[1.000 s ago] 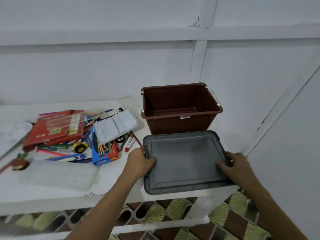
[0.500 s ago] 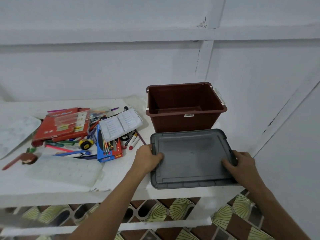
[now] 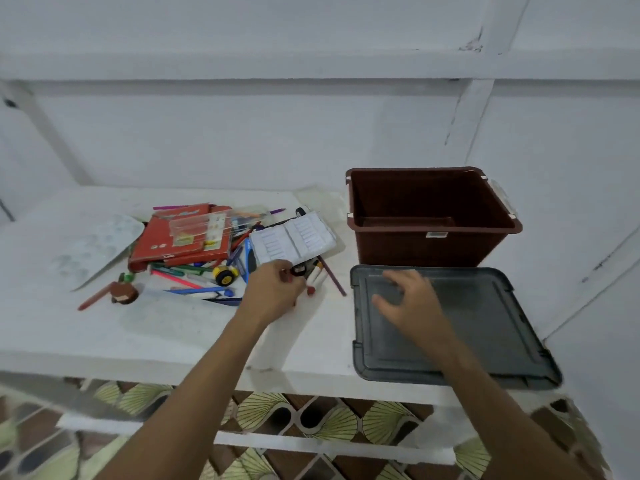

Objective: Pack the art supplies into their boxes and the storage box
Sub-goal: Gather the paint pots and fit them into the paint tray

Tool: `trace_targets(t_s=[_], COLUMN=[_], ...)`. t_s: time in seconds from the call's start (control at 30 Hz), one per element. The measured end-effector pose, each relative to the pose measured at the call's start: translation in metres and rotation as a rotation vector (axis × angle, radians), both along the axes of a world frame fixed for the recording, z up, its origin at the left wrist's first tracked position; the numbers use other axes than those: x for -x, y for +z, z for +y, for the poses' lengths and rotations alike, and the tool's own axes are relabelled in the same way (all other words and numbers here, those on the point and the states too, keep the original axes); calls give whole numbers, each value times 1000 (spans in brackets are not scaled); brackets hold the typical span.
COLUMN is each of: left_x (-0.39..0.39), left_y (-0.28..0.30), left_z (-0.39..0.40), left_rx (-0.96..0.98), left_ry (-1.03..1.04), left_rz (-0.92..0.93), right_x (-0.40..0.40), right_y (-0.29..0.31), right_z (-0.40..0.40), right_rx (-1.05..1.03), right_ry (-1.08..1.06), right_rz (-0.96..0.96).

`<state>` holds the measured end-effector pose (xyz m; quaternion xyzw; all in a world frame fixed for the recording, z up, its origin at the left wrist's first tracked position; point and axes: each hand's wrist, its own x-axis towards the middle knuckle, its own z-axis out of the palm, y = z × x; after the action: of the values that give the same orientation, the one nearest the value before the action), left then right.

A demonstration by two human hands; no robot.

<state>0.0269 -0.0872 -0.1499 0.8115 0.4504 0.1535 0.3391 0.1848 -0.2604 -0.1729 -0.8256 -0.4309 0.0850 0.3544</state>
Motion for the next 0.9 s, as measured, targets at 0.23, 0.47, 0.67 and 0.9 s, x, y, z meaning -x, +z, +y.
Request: trace_targets(t_s=[0.23, 0.47, 0.67, 0.9], left_x=[107, 206, 224, 240], left_y=[4, -12, -35, -31], left_z=[77, 142, 170, 178], left_rx=[-66, -96, 34, 59], left_ry=[178, 177, 7, -52], left_rz=[38, 194, 230, 152], right_x=[98, 168, 202, 226], right_y=[7, -15, -27, -16], right_z=[101, 124, 138, 146], right_rx=[-84, 214, 312, 244], right_ry=[148, -5, -146, -201], right_rz=[90, 189, 242, 269])
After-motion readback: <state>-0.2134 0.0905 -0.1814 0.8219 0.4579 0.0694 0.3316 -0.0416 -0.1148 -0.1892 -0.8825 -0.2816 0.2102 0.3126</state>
